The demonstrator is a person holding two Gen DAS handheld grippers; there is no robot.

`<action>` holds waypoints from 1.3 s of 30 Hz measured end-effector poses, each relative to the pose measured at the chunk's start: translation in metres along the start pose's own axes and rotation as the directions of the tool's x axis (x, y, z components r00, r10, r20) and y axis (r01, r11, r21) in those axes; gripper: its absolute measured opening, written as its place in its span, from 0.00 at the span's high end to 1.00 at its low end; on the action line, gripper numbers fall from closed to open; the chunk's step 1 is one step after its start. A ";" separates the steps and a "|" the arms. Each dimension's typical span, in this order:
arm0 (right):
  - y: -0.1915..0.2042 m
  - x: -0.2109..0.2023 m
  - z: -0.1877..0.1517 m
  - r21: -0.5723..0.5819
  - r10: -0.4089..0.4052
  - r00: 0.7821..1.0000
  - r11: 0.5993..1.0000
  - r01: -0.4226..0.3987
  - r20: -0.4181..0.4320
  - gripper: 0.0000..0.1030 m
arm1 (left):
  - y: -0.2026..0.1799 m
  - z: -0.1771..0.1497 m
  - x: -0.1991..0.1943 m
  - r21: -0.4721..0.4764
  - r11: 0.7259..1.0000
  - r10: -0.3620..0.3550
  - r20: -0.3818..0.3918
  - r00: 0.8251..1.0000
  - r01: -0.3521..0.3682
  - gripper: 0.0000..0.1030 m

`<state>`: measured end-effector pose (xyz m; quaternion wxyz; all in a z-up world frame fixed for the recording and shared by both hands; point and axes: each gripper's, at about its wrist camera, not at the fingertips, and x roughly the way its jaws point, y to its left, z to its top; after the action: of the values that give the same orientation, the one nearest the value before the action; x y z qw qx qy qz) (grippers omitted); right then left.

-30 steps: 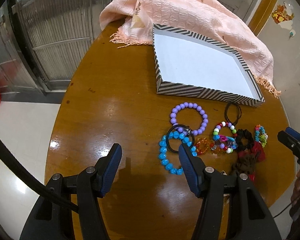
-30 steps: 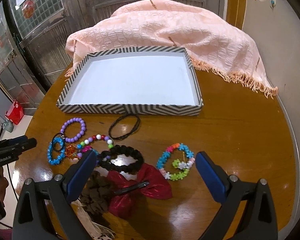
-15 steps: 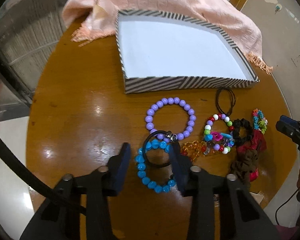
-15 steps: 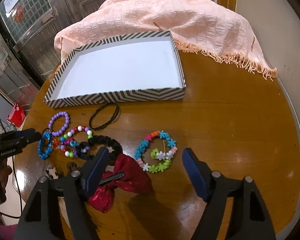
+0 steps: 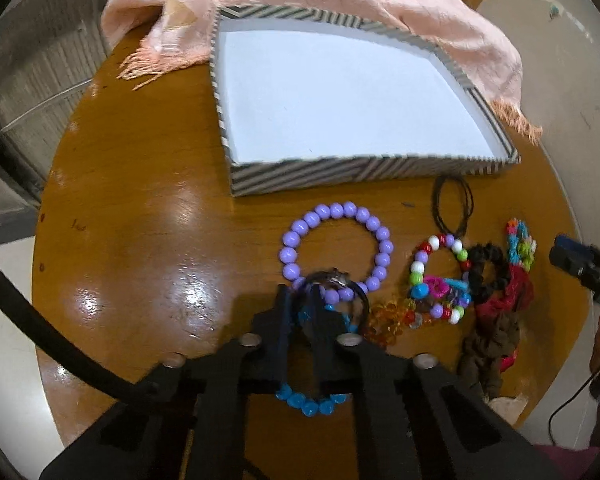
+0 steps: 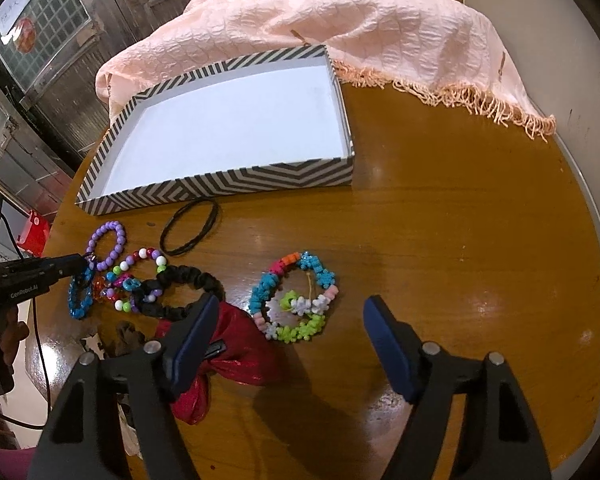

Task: Organize jewelry
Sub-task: 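Grasp the black hair tie with the left tool while the right tool grasps the flower-bead bracelet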

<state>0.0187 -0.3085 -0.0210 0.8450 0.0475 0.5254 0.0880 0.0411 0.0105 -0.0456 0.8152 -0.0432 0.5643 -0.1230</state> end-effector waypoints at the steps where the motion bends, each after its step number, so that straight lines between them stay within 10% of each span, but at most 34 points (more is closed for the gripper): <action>1: -0.001 0.000 0.000 -0.001 -0.002 1.000 1.000 0.002 -0.001 0.24 | 0.002 0.000 -0.003 -0.010 1.000 -0.009 0.008 1.000 0.009 0.98; 18: -0.009 0.020 0.005 -0.014 -0.071 0.997 0.997 0.071 -0.032 0.26 | 0.005 0.004 -0.042 -0.061 0.997 -0.036 0.105 0.994 0.043 0.99; 24: -0.016 0.035 0.011 0.017 -0.038 0.998 0.999 0.039 -0.050 0.46 | -0.002 0.006 -0.049 -0.043 0.999 -0.019 0.123 0.992 0.024 0.99; 29: -0.007 0.045 0.011 -0.063 -0.079 0.996 0.995 0.077 -0.031 0.87 | -0.003 0.008 -0.053 -0.047 0.999 -0.017 0.129 0.991 0.023 0.99; 39: -0.001 -0.008 0.040 -0.072 0.010 0.996 0.997 -0.003 0.090 0.88 | -0.005 0.022 -0.070 -0.052 0.998 -0.018 0.171 0.985 0.027 0.99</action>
<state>0.0516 -0.3105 0.0038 0.8687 0.0227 0.4829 0.1075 0.0379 0.0219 0.0269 0.8575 -0.0819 0.4952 -0.1128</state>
